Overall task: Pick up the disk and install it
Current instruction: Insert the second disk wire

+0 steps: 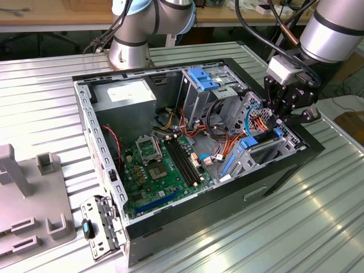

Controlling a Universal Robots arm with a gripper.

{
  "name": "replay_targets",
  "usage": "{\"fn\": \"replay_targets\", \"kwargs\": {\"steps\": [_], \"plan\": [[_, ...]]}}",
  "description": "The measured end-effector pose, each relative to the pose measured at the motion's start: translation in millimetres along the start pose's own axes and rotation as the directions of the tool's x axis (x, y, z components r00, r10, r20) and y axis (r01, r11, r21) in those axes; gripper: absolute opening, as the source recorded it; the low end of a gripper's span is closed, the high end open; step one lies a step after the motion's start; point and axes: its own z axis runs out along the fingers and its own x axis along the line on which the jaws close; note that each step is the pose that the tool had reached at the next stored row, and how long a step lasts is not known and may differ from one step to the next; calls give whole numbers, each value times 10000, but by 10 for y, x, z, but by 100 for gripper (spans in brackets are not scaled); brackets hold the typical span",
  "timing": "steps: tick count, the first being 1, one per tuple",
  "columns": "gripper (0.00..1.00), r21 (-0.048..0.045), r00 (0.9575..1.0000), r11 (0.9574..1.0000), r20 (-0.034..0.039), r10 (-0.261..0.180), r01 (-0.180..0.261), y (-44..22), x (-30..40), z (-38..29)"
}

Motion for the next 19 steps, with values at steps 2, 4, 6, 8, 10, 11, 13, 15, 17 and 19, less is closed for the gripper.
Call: {"fn": "replay_targets", "kwargs": {"steps": [2,4,6,8,10,11,13,15,17,19], "plan": [[11,-165,10000,9999,5,-2,2,-6,0,-40],[11,-299,10000,9996,-7,-2,1,-16,-1,-145],[11,-310,10000,9995,-51,-6,4,-27,-12,-261],[11,-358,9999,9994,-137,-16,11,-36,-88,-336],[11,-384,9997,9993,-246,-26,17,-40,-240,-354],[11,-394,9994,9992,-339,-35,21,-40,-289,-359],[11,-414,9986,9991,-534,-55,32,-42,-423,-369],[11,-450,9970,9990,-765,-79,45,-45,-522,-386],[11,-484,9959,9988,-896,-94,50,-45,-539,-397],[11,-512,9951,9987,-983,-105,55,-47,-540,-403]]}}
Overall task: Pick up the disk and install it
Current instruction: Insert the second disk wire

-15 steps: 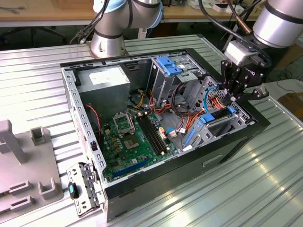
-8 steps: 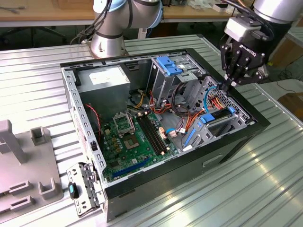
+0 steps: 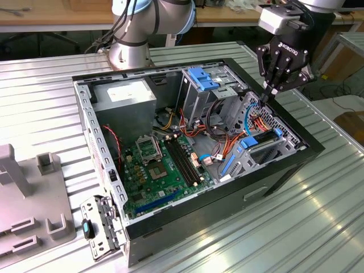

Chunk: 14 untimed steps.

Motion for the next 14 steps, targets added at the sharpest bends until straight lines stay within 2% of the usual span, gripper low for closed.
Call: {"fn": "replay_targets", "kwargs": {"steps": [3,14], "plan": [[11,-65,10000,10000,-68,-8,8,-1,1,-17],[11,-88,10000,10000,-81,-12,12,-2,-3,-28]]}}
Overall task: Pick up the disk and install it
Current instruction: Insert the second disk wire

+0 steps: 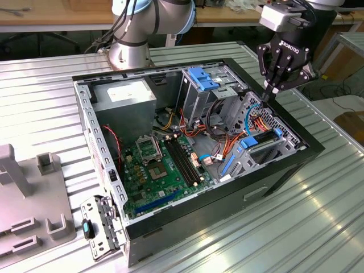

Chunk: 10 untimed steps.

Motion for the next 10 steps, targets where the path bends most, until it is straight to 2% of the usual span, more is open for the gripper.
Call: {"fn": "replay_targets", "kwargs": {"steps": [8,10], "plan": [[11,-3,10000,10000,0,0,0,0,-12,11],[24,-3,10000,10000,1,-1,1,1,-14,32]]}}
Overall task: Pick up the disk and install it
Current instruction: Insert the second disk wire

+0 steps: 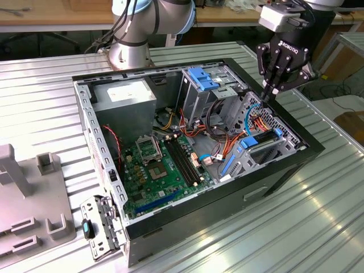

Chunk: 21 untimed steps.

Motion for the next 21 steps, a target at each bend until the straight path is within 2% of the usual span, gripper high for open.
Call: {"fn": "replay_targets", "kwargs": {"steps": [1,3,6,9,10,12,13,14,16,21], "plan": [[24,0,10000,10000,-2,0,0,0,-2,13],[36,0,10000,10000,-4,0,0,0,-18,61],[36,0,10000,10000,-6,0,0,-3,-58,95],[36,0,10000,10000,-3,0,0,-3,-70,129],[35,1,10000,10000,-6,0,0,-2,-72,139],[22,2,10000,10000,-15,0,0,-2,-74,160],[22,2,10000,10000,-18,0,0,-2,-75,167],[17,2,10000,10000,-19,0,0,-1,-76,174],[16,13,10000,10000,-27,0,0,-1,-79,208],[16,15,10000,10000,-39,1,0,0,-80,214]]}}
